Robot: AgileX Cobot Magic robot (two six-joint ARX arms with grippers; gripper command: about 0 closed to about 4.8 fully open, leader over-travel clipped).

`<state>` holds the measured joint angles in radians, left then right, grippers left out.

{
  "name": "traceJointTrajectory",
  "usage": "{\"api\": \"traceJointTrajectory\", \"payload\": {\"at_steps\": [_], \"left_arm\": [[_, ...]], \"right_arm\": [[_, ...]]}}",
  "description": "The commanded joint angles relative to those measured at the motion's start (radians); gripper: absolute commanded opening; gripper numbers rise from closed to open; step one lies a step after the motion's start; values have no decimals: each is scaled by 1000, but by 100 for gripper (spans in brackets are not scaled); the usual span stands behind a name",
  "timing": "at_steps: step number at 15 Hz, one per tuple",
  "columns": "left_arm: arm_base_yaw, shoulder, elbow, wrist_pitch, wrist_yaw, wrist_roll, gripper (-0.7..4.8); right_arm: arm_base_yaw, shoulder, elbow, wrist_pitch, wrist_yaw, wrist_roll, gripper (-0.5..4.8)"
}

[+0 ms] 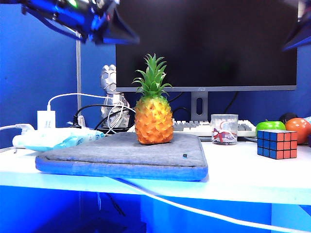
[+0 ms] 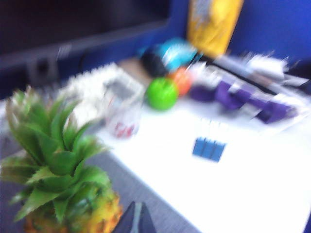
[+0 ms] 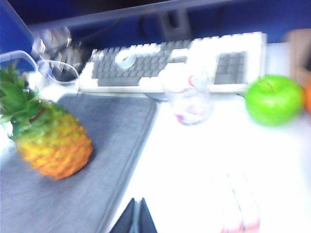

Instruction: Rotate the Rubik's Cube so that its red face is facing towards you.

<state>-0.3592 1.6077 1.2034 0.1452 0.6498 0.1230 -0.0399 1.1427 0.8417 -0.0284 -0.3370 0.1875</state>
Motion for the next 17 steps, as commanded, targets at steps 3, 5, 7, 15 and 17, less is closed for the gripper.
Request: {"api": "traceJointTrajectory", "payload": {"at_steps": [3,5,7,15,17], "left_arm": [[-75,113,146,-109,10,0,-4],[-113,146,187,-169,6,-7,-4],[-132,169,199,-188,16,-25,-4],[-354,211,204,-105,-276,-111,-4],[-357,284,205,-63,-287,-203,-4]], "right_arm": [[-20,258,126,-87,-25,-80,-6],[-21,293,123,-196,-21,-91,-6],[-21,293,122,-248,-21,-108,-6],[-144,425,122,-224,-78,-121,-6],[-100,435,122,-221,-144,-81,-6]]}}
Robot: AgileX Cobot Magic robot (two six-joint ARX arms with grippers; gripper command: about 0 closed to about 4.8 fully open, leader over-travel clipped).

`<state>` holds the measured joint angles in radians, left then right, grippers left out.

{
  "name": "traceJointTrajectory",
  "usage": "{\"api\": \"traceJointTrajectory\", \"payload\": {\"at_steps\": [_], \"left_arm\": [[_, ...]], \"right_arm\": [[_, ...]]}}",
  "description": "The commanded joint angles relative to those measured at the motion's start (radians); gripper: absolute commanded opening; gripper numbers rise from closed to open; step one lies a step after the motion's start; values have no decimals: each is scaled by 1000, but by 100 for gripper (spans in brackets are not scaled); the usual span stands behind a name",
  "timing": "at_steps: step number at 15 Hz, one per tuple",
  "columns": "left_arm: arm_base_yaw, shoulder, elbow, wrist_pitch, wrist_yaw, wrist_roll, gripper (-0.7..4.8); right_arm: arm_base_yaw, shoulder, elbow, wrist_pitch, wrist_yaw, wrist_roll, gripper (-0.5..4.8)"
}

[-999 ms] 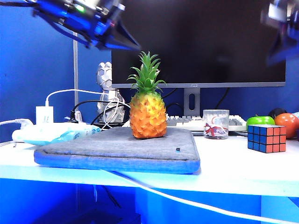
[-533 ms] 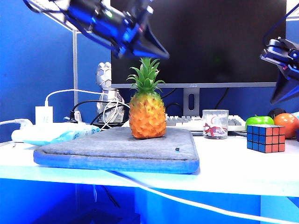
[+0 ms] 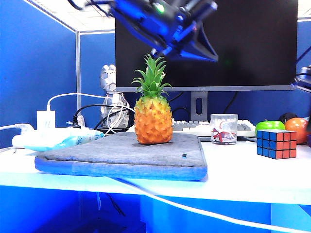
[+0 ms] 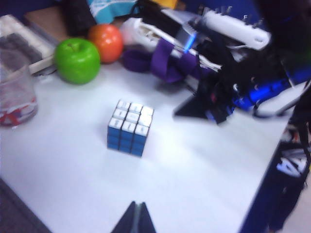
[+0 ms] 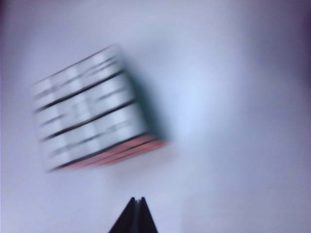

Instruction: Rotate the Rubik's Cube so that its red face is facing towards you.

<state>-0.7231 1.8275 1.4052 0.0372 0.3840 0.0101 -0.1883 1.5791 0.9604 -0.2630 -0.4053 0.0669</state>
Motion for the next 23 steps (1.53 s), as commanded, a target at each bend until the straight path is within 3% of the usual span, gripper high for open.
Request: {"api": "traceJointTrajectory", "payload": {"at_steps": [1,4,5,7,9,10,11,14,18,23], "left_arm": [[11,82,3,40,-21,-93,-4],[24,116,3,49,71,-87,-4],[31,116,4,67,150,-52,-4],[60,116,5,78,296,-25,-4],[98,117,5,77,320,-18,-4],[136,117,5,83,407,-18,-4],[154,117,5,80,433,-19,-4],[188,117,5,68,449,-25,-3],[187,117,5,68,447,-26,-3],[187,117,5,70,420,-24,-3]], "right_arm": [[74,-1,4,14,-76,42,-6],[166,0,4,63,-54,65,-6],[182,1,4,99,-13,73,-6],[181,5,5,126,-5,98,-6],[181,14,5,127,-5,103,-6],[182,31,5,131,-20,120,-6],[182,41,5,133,-21,124,-6],[181,87,5,148,-6,124,-6],[150,130,5,145,268,93,-6],[100,130,86,132,315,87,-6]]}}
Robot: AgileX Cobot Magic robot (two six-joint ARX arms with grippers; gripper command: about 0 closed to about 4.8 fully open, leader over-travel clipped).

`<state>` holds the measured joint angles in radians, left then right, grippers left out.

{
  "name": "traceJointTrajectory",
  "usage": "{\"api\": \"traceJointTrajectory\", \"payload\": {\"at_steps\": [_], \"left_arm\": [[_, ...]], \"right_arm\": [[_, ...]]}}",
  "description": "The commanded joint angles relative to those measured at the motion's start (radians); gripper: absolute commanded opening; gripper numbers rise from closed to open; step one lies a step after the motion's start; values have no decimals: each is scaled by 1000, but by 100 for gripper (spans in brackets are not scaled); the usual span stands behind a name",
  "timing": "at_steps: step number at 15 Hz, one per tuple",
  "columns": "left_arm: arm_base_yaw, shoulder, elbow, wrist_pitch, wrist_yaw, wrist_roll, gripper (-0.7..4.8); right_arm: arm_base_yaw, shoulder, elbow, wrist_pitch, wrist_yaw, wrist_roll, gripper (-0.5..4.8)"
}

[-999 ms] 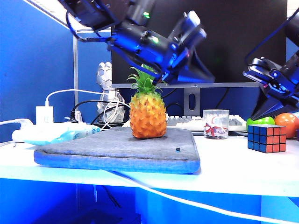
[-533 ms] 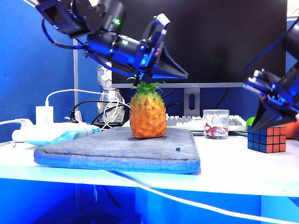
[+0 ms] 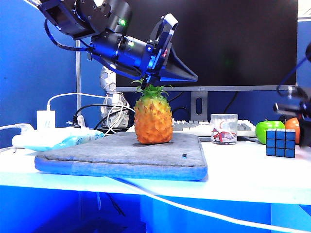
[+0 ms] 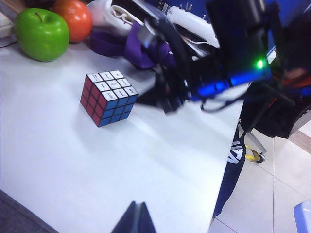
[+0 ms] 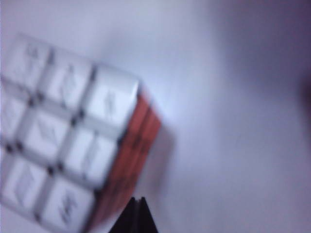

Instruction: Rotate the Rubik's Cube so that its red face is facing towards you.

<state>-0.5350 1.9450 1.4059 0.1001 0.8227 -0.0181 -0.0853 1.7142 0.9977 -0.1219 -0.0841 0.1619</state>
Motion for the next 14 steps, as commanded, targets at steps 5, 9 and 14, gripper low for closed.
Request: {"api": "traceJointTrajectory", "payload": {"at_steps": [5,9,14], "left_arm": [[-1,-1,4,-43,-376,-10,-4],[-1,-1,4,-16,-292,11,-4],[-1,0,4,36,-260,7,-4]], "right_arm": [[65,-26,144,-224,-75,-43,-6],[103,-21,143,-153,-72,-33,-6],[104,22,143,-156,-162,-4,-6]]}}
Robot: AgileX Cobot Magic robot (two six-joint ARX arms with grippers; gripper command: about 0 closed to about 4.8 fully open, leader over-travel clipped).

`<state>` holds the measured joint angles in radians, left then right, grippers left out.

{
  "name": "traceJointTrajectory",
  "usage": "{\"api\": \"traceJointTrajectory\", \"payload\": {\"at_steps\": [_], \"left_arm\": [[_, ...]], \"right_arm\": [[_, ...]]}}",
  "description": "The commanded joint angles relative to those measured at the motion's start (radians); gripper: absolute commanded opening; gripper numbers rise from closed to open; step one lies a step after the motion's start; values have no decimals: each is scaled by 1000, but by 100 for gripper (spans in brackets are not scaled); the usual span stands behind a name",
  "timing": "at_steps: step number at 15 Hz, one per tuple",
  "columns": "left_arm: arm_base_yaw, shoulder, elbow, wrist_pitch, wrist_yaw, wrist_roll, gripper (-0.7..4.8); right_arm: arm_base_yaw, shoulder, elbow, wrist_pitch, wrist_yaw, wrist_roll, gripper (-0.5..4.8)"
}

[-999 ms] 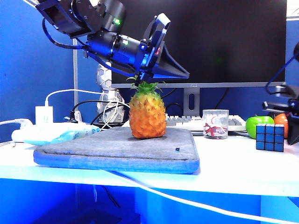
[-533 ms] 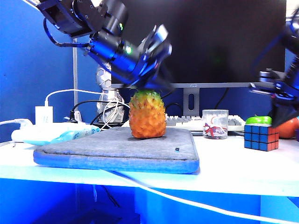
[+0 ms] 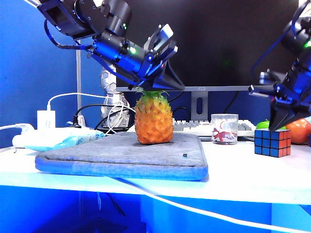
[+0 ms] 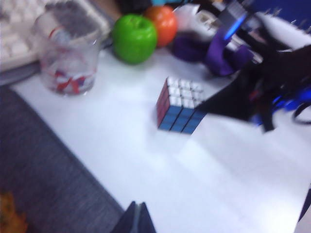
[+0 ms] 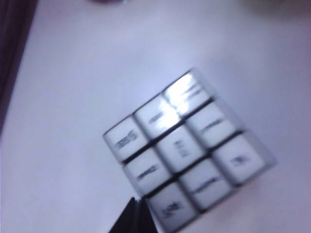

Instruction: Rotate the Rubik's Cube so that its red face is facing towards you.

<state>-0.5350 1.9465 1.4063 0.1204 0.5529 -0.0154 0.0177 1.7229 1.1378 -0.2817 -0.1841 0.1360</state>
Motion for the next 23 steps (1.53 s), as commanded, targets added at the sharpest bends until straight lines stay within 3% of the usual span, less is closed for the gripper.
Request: {"api": "traceJointTrajectory", "payload": {"at_steps": [1,3,5,8,10,13,20,23], "left_arm": [[-1,2,4,16,10,4,-4],[-1,4,4,12,10,3,-4],[-1,4,4,10,22,3,-4],[-1,4,4,11,78,5,-4],[-1,8,4,14,143,9,-4],[-4,8,4,24,140,8,-4],[-4,8,4,29,101,27,-4],[-4,8,4,24,108,27,-4]], "right_arm": [[3,29,3,10,-62,26,-6],[1,64,3,19,-18,16,-6],[-21,82,5,32,153,4,-6],[-96,87,35,78,166,2,-6],[-126,86,72,37,151,2,-6],[-113,86,132,-3,33,3,-6],[-34,86,214,-108,-64,13,-6],[16,86,212,-316,-65,-40,-6]]}}
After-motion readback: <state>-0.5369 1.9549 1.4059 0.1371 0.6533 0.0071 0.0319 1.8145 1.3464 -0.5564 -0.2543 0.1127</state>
